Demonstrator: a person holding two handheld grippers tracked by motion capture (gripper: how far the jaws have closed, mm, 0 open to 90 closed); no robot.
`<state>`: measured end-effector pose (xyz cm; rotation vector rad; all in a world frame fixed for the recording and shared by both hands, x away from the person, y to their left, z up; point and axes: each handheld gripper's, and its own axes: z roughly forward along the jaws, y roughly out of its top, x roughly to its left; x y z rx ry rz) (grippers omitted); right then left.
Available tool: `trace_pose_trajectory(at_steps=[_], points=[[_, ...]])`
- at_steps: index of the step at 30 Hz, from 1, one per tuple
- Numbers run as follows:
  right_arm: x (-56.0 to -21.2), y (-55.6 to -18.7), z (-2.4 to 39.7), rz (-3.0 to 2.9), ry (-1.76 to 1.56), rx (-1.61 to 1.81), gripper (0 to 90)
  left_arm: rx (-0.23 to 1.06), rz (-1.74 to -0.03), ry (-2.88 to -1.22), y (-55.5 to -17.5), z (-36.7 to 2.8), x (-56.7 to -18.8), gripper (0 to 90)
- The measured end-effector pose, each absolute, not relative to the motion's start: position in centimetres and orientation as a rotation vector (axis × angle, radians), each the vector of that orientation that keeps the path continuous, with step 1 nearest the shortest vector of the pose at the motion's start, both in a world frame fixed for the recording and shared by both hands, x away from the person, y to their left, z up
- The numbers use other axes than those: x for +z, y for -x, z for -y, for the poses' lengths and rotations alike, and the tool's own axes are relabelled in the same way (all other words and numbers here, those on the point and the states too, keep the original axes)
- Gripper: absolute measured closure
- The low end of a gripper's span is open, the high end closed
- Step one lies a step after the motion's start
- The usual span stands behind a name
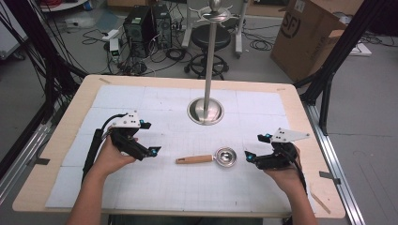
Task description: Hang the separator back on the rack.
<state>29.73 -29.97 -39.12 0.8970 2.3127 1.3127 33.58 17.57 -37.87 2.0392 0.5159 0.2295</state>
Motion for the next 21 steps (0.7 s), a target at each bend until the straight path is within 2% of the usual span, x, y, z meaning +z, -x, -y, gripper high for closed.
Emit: trace_pose_trajectory(at_steps=[19, 21], points=[[-37.9, -32.0, 24.8, -2.482, -0.748, 1.22, 16.5, 0.24, -0.524, -2.013, -33.5, -18.5, -37.7, 1.6], [-37.8, -32.3, 24.2, -2.505, -0.724, 1.196, 19.0, 0.241, -0.523, -2.011, -33.5, -18.5, -37.7, 1.6]])
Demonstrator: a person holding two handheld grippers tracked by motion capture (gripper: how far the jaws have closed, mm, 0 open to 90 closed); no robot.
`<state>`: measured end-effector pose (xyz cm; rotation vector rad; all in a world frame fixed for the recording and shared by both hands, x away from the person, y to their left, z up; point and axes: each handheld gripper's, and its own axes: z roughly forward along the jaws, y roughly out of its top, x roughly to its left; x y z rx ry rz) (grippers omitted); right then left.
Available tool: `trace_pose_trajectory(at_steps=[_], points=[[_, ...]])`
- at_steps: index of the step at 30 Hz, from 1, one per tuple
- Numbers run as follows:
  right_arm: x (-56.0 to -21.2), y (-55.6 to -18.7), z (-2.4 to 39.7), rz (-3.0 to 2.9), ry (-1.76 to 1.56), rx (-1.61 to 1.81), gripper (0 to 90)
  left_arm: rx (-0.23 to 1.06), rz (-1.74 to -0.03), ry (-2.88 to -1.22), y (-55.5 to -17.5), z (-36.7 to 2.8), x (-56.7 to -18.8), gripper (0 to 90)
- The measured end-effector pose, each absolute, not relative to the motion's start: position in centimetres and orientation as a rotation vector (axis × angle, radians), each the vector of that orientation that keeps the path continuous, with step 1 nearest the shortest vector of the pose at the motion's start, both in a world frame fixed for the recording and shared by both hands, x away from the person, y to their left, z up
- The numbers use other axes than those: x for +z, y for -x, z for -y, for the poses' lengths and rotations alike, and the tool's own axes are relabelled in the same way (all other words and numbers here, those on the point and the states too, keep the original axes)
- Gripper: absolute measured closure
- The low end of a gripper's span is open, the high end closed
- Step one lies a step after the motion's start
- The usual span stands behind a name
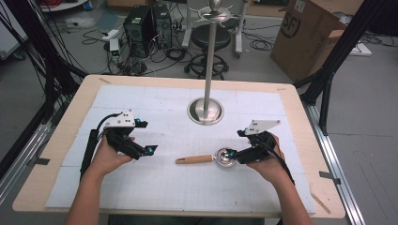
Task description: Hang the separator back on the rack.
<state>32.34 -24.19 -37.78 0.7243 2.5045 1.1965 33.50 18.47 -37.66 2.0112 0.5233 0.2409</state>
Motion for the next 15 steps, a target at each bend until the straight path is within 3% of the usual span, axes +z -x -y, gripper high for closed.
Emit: trace_pose_trajectory(at_steps=[15], points=[[-37.8, -33.5, 20.5, -2.658, -0.597, 1.002, 26.5, 0.239, -0.527, -2.012, -33.6, -18.6, -37.7, 1.6]])
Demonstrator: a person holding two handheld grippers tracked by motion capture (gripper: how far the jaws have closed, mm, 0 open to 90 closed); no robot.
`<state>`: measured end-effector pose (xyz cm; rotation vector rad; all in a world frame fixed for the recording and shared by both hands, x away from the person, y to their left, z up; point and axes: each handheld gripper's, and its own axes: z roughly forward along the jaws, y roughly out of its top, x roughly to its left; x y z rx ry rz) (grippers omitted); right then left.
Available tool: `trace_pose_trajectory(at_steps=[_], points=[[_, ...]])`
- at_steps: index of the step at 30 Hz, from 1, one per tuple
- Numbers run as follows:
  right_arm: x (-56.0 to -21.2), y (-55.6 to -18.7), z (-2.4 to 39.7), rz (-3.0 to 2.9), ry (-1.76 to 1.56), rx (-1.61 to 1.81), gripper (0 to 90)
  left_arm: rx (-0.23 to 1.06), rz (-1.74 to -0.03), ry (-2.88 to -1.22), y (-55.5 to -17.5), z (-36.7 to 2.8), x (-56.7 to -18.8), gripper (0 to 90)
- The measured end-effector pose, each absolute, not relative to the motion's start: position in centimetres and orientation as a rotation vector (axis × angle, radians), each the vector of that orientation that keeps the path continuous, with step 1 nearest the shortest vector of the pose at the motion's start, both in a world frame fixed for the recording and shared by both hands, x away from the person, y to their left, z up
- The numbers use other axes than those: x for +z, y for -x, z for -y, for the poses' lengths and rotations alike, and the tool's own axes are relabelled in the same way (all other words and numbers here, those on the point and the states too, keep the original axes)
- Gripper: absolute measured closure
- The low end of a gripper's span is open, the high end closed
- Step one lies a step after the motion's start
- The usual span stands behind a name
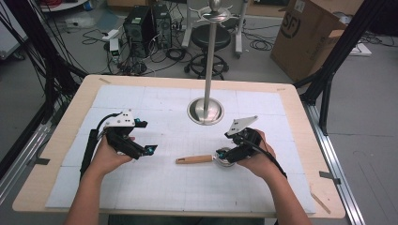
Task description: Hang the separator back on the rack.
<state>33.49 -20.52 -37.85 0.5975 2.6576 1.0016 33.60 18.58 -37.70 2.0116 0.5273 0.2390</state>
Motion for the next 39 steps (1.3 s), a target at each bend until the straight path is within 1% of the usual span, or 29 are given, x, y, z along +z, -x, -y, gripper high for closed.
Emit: trace_pose_trajectory(at_steps=[9, 14, 23, 39], points=[[-37.7, -34.0, 18.8, -2.73, -0.512, 0.868, 30.4, 0.236, -0.529, -2.01, -33.6, -18.6, -37.7, 1.6], [-38.1, -34.2, 17.7, -2.788, -0.458, 0.789, 33.9, 0.232, -0.531, -2.008, -33.6, -18.6, -37.8, 1.6], [-38.8, -34.1, 15.7, -2.861, -0.38, 0.679, 37.7, 0.232, -0.531, -2.01, -33.7, -18.6, -37.8, 1.6], [-40.3, -34.8, 14.2, -2.955, -0.335, 0.517, 46.9, 0.224, -0.537, -2.013, -33.8, -18.6, -37.9, 1.6]])
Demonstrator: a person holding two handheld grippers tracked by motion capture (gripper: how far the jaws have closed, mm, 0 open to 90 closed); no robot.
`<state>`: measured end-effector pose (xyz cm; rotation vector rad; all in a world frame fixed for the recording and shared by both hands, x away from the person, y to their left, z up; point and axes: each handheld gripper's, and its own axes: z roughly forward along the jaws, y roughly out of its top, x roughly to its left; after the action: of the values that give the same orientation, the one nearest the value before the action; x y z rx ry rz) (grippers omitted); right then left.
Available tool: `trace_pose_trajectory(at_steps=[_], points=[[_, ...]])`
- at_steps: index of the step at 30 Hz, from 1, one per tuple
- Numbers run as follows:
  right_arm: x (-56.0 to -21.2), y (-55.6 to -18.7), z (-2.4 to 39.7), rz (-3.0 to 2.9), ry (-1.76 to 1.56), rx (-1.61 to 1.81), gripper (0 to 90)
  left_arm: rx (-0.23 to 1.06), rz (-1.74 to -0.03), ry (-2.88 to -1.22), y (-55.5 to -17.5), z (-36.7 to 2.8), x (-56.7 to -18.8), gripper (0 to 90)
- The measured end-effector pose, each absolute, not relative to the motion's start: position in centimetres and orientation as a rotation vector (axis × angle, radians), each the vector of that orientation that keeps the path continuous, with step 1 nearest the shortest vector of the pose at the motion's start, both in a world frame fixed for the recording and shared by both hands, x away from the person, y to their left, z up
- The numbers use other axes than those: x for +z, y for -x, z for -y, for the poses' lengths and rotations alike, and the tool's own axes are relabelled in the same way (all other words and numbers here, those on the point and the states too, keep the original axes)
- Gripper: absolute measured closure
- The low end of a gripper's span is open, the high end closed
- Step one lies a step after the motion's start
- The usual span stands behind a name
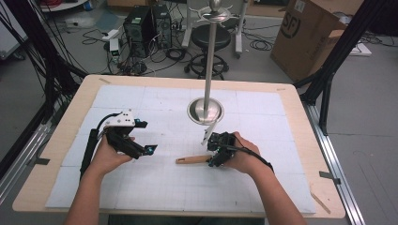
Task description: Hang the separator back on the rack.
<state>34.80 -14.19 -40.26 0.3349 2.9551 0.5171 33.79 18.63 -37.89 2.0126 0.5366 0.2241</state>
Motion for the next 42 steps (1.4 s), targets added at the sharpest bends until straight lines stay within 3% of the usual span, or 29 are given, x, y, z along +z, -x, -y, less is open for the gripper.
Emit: trace_pose_trajectory(at_steps=[42], points=[[-41.0, -35.4, 13.0, -3.067, -0.287, 0.359, 68.8, 0.215, -0.538, -2.019, -33.9, -18.6, -38.0, 1.6]])
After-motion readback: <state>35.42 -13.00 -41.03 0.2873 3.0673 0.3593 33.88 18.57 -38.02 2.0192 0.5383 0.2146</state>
